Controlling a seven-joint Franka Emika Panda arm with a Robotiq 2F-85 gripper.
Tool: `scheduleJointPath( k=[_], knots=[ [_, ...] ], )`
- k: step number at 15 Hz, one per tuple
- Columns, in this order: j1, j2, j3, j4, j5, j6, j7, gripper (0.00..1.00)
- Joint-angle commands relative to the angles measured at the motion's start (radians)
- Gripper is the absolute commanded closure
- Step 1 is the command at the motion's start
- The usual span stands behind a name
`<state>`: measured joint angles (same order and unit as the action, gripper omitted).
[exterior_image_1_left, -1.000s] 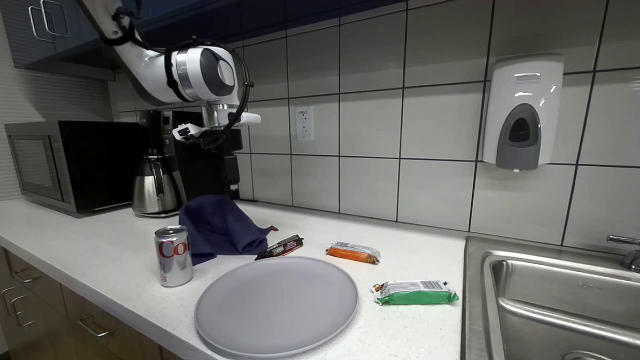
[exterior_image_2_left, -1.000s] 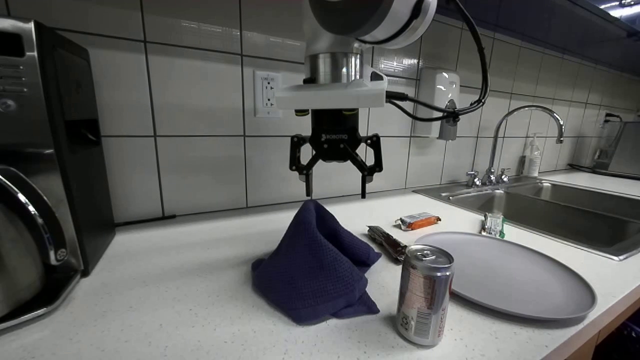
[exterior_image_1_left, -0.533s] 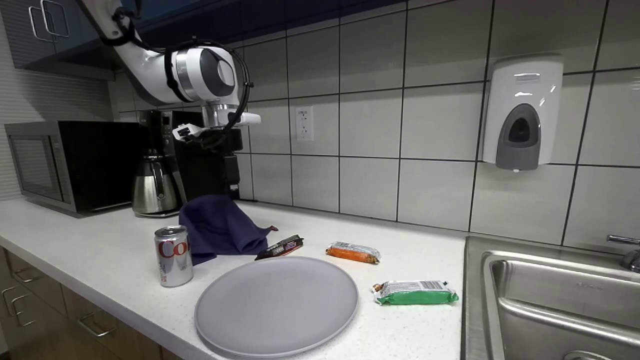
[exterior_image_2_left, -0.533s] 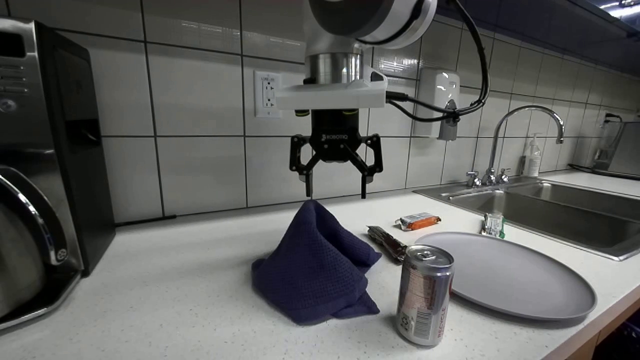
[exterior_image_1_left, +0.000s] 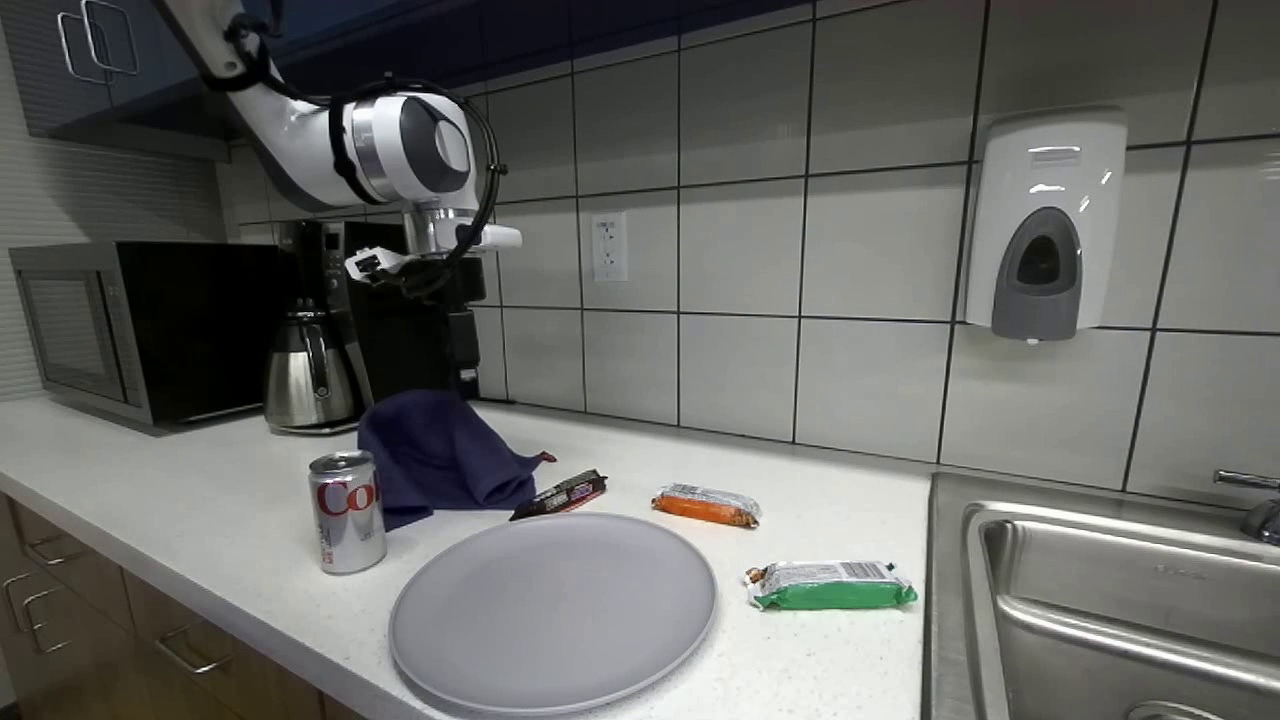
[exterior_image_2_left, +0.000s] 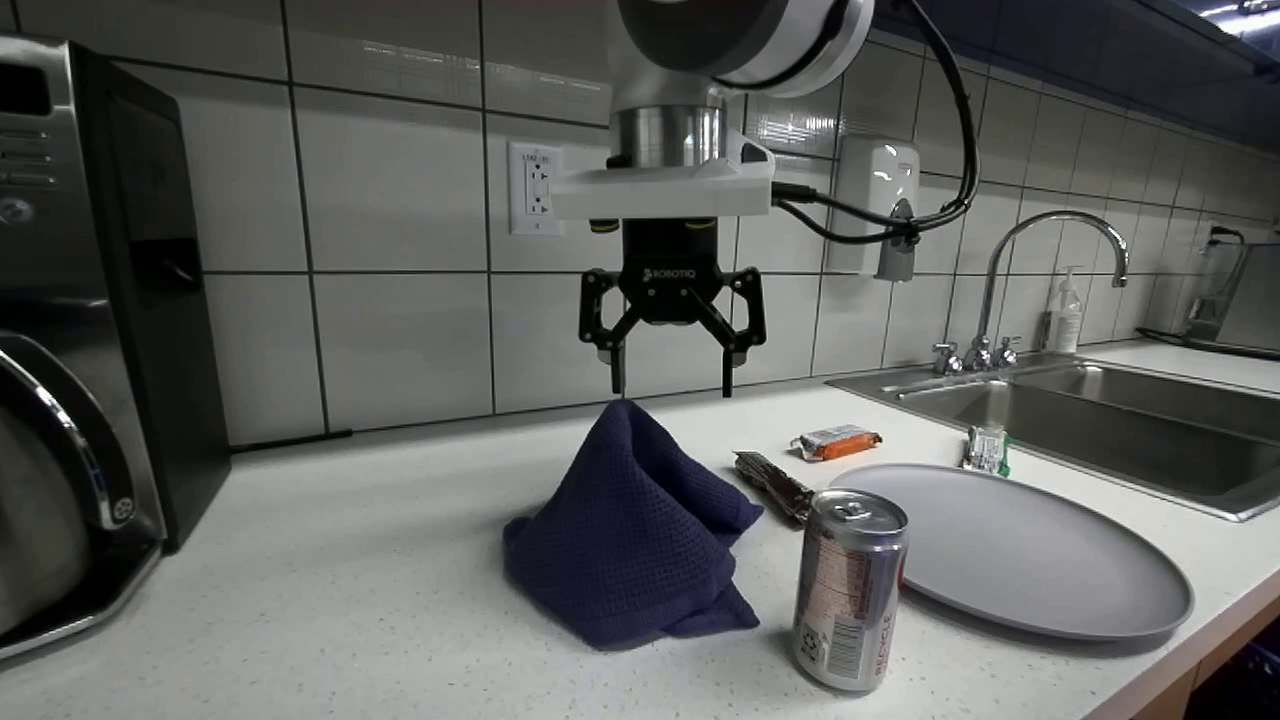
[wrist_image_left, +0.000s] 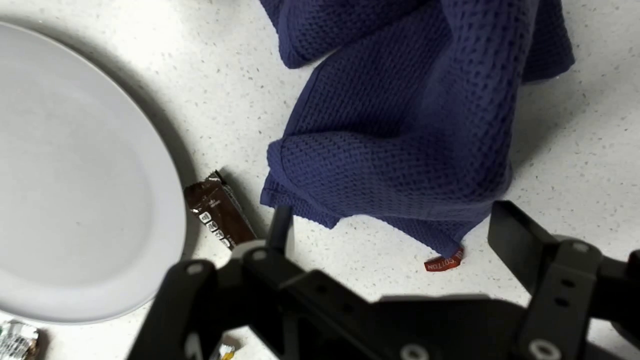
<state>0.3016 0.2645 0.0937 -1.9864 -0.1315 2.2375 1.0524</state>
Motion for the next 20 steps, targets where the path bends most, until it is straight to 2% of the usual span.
scheduleJointPath(
  k=[1,7,14,20],
  knots=[
    [-0.008,0.0,0.008,0.001,-0.002,-0.002,0.001,0.0],
    [-0.056,-0.006,0.007,-0.007,0.04,0.023,-0.136,0.0],
    [-0.127,0.005,-0.006,-0.009,0.13,0.032,-0.358,0.0],
    [-0.132,0.039,-0.021,-0.016,0.135,0.065,-0.481,0.0]
  ],
)
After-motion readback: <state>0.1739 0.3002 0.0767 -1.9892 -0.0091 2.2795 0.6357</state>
